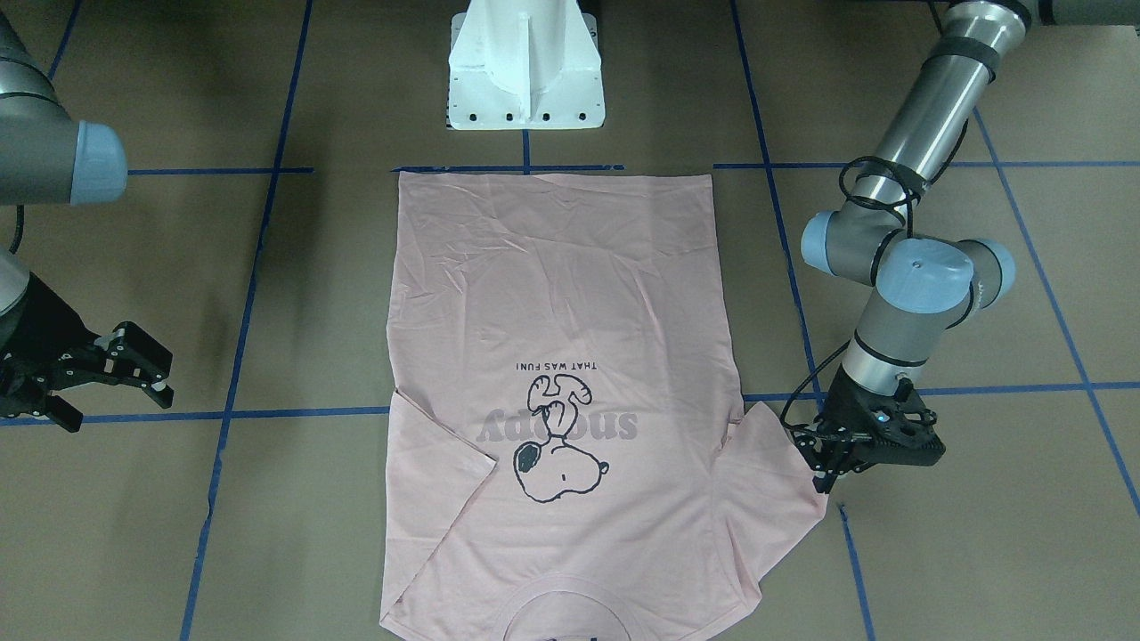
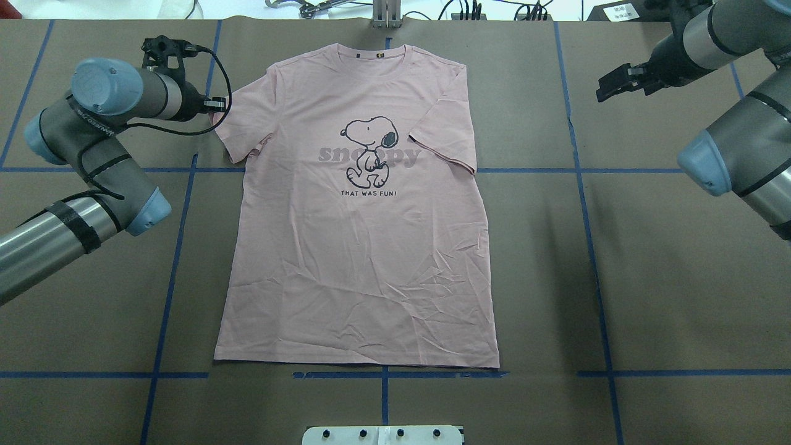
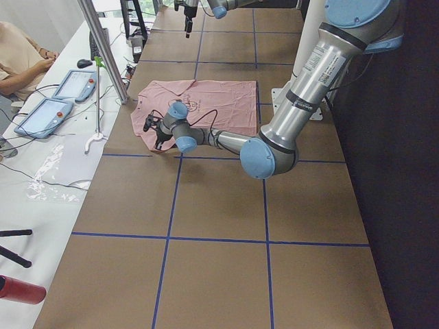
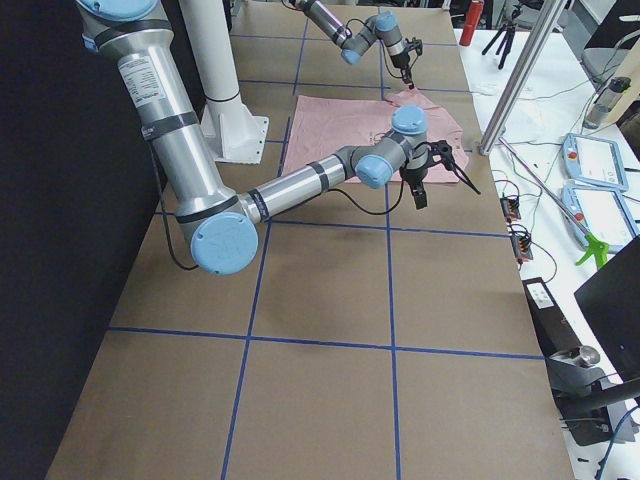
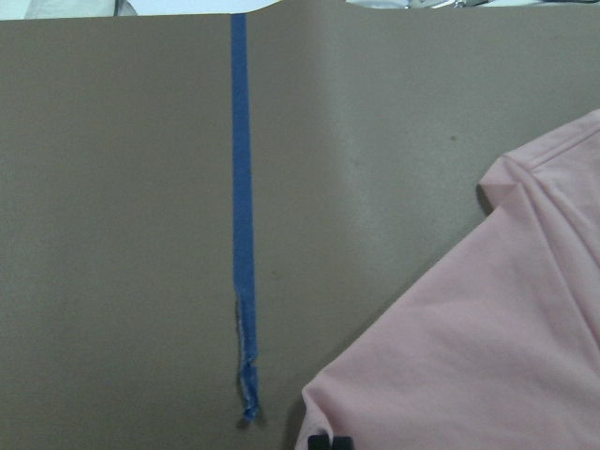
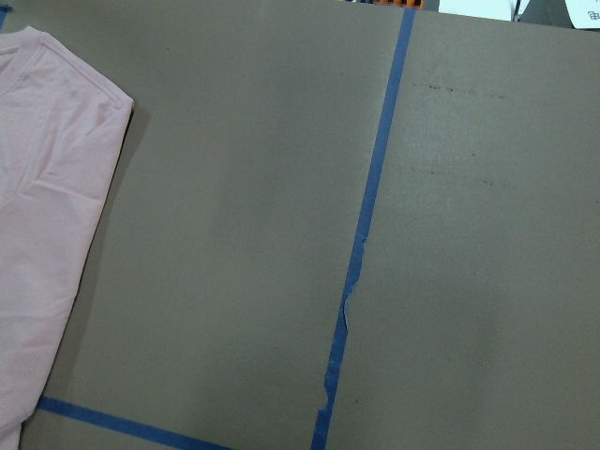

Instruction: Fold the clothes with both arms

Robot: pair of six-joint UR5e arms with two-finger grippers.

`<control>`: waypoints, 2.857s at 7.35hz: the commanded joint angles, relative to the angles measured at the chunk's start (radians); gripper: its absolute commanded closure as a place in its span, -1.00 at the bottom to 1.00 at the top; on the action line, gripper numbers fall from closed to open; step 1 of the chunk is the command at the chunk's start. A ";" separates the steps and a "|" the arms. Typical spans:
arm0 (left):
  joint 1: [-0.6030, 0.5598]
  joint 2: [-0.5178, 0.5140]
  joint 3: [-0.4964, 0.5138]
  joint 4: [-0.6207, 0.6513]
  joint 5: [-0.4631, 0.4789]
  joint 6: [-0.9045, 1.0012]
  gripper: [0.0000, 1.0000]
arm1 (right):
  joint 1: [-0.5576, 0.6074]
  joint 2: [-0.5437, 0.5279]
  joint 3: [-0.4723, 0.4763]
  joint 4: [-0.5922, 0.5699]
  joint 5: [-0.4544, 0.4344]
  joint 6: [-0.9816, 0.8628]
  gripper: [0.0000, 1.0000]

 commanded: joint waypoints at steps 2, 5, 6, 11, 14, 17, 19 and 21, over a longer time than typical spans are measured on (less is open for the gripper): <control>0.011 -0.159 -0.066 0.312 0.007 -0.100 1.00 | -0.002 0.001 -0.006 0.000 0.000 0.000 -0.99; 0.105 -0.317 0.055 0.427 0.094 -0.212 1.00 | -0.002 0.006 -0.011 -0.002 -0.001 0.002 -0.99; 0.109 -0.321 0.060 0.429 0.095 -0.208 1.00 | -0.002 0.007 -0.011 -0.002 0.000 0.003 -0.99; 0.108 -0.104 -0.301 0.432 -0.014 0.028 -1.00 | -0.119 0.003 0.128 -0.006 -0.033 0.286 -1.00; 0.152 0.104 -0.597 0.453 -0.035 0.013 -1.00 | -0.483 -0.010 0.404 -0.206 -0.341 0.631 -1.00; 0.293 0.315 -0.820 0.444 -0.026 -0.186 -1.00 | -0.929 -0.144 0.580 -0.250 -0.740 0.949 -0.99; 0.390 0.496 -0.915 0.409 0.021 -0.243 -0.93 | -1.008 -0.181 0.629 -0.252 -0.813 0.983 -0.99; 0.563 0.567 -0.907 0.388 0.169 -0.433 -0.55 | -1.008 -0.221 0.629 -0.252 -0.816 0.983 -0.99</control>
